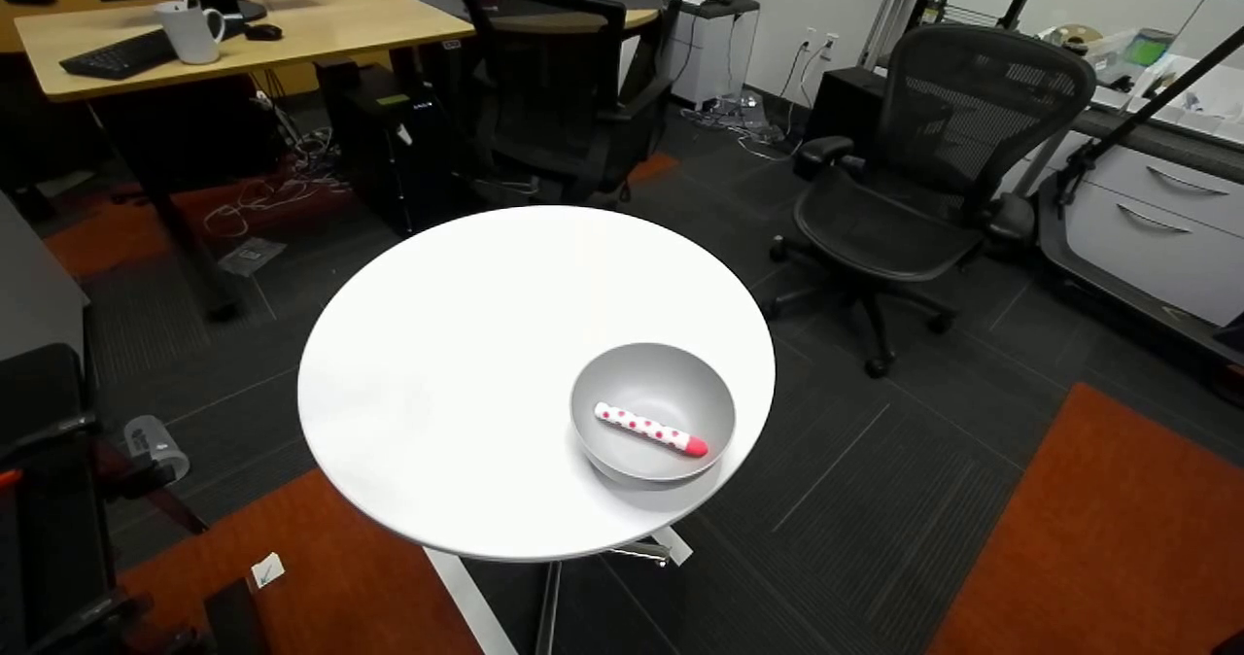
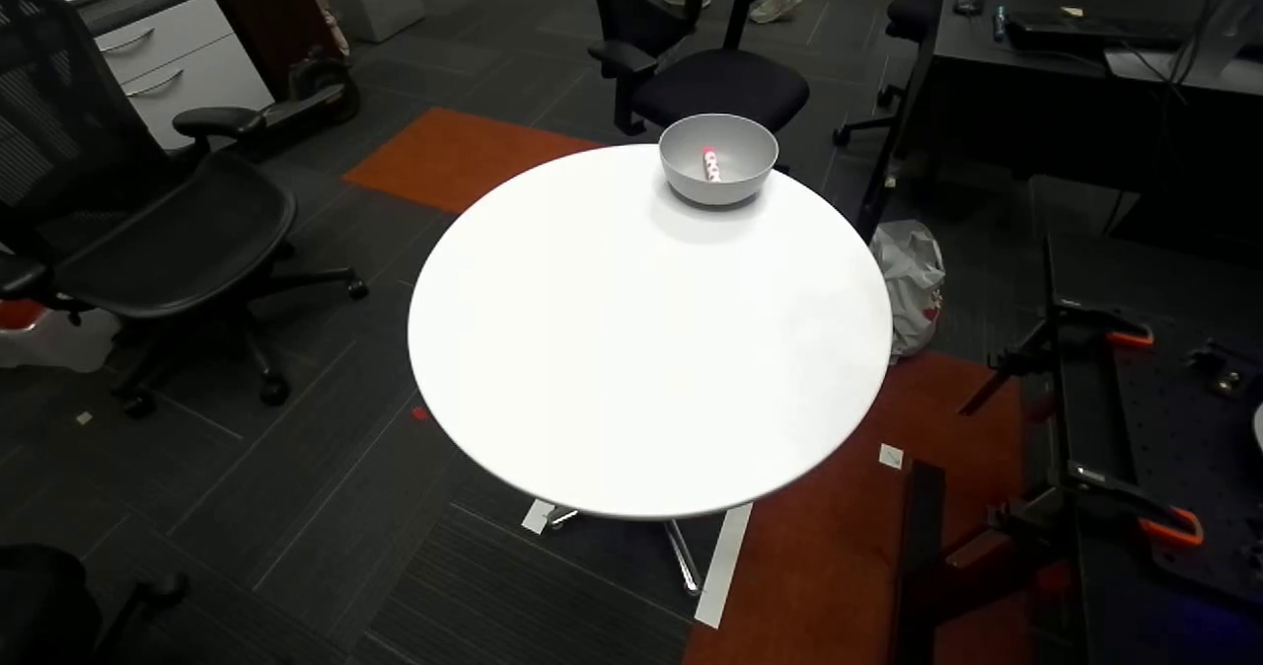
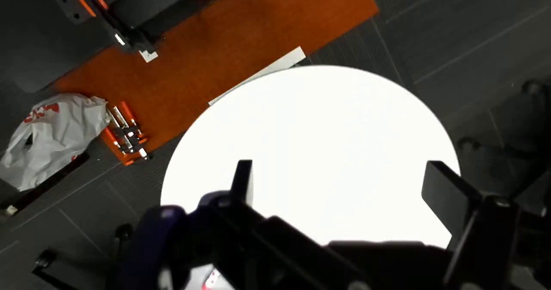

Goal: Take the marker from the white bowl and put it on the table

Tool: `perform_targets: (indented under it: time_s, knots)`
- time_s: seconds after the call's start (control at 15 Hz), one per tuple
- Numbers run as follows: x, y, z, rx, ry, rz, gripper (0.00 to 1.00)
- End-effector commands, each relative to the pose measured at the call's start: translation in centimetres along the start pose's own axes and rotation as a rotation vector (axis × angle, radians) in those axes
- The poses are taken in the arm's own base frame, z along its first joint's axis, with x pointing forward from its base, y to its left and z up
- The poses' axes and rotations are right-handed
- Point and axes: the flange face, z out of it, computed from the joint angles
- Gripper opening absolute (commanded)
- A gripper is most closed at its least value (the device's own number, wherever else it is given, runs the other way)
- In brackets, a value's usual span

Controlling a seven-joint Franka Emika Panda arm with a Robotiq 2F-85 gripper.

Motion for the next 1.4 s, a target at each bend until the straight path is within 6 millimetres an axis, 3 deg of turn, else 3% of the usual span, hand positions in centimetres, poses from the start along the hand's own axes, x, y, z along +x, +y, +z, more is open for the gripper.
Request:
perform_targets:
  time_s: [0.0, 0.4, 0.8, 0.93, 1.07, 1.33]
  knots:
    - [5.6, 1.4, 2.1, -0.004, 0.076, 0.153, 1.0]
    - [13.8, 5.1, 6.2, -0.06, 0.167, 0.367, 1.0]
    - [19.8, 7.9, 8.3, -0.066, 0.211, 0.533, 1.0]
    - [21.1, 8.4, 8.7, -0.111, 0.227, 0.588, 1.0]
    - [20.3, 8.9, 8.9, -0.103, 0.214, 0.563, 1.0]
    - [21.1, 8.6, 9.5, -0.118, 0.223, 0.591, 1.0]
